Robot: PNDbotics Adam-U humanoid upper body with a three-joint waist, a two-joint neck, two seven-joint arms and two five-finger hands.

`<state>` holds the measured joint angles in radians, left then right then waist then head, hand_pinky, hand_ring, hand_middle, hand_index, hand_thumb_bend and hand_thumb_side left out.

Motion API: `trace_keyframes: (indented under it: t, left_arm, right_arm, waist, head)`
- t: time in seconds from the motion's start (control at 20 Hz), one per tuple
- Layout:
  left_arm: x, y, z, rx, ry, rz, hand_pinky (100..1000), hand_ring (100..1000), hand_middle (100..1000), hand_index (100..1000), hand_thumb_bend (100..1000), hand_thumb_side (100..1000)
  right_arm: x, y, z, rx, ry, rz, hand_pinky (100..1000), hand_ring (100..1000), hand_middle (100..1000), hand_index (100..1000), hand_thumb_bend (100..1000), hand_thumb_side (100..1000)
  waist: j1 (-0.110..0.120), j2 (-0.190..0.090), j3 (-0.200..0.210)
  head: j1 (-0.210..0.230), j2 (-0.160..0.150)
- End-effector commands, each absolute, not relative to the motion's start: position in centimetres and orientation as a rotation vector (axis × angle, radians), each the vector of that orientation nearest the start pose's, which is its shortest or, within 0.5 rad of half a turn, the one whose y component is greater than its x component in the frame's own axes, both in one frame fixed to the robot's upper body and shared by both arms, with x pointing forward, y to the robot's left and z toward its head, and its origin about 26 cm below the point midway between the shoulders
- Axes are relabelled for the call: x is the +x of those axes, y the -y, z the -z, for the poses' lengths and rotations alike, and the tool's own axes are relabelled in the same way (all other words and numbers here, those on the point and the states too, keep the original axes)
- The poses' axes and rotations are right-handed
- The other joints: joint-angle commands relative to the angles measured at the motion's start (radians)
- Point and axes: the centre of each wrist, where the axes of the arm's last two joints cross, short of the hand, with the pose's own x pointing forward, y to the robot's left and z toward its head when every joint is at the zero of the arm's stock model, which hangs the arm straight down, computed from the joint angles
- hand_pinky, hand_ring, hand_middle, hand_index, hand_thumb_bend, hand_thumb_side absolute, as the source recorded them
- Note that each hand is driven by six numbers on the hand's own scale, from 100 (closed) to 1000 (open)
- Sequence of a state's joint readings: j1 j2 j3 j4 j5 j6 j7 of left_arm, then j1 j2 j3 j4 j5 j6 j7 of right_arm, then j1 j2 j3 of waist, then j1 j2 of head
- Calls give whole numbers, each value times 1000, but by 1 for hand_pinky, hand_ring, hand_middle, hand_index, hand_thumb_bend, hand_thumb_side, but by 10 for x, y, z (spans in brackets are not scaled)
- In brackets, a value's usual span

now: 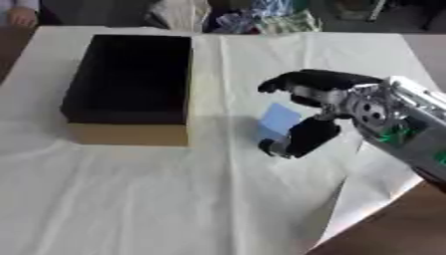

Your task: Pick up objects on the table and place them in the box.

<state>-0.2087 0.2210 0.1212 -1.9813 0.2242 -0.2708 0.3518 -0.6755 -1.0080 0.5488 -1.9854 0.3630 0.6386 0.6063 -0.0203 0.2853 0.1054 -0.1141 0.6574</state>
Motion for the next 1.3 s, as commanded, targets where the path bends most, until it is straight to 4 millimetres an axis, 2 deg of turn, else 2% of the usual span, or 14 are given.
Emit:
trace_keyframes:
  t: [0.05,0.4,0.65,1.0,1.3]
  left_arm:
    - [291,-284,-178,105,2468,-370,949,650,630,828,100,465]
    - [291,-283,-178,100,2467,-371,950,651,631,828,100,469]
    - [291,-283,-178,99,2467,-373,949,651,631,827,100,469]
    - [291,-283,-177,96,2465,-374,949,652,631,827,100,470]
    - [291,-282,-176,93,2462,-376,949,652,631,826,100,470]
  right_arm:
    - [296,234,-270,-652,838,-1380,981,1000,943,1000,384,375]
    - [296,239,-266,-708,809,-1363,981,1000,947,1000,362,413]
    - [300,247,-265,-738,801,-1324,979,1000,947,1000,308,470]
    - [314,256,-263,-669,810,-1258,973,1000,944,1000,192,582]
    - [326,258,-253,-630,840,-1206,973,1000,948,1000,176,622]
  waist:
    - [2,-12,2]
    - [4,-8,5]
    - [7,-7,7]
    - [14,-4,7]
    - [18,-1,11]
  head:
    - [-4,-10]
    - [-7,-15]
    - [-9,-20]
    - [-12,-21]
    - [-15,-24]
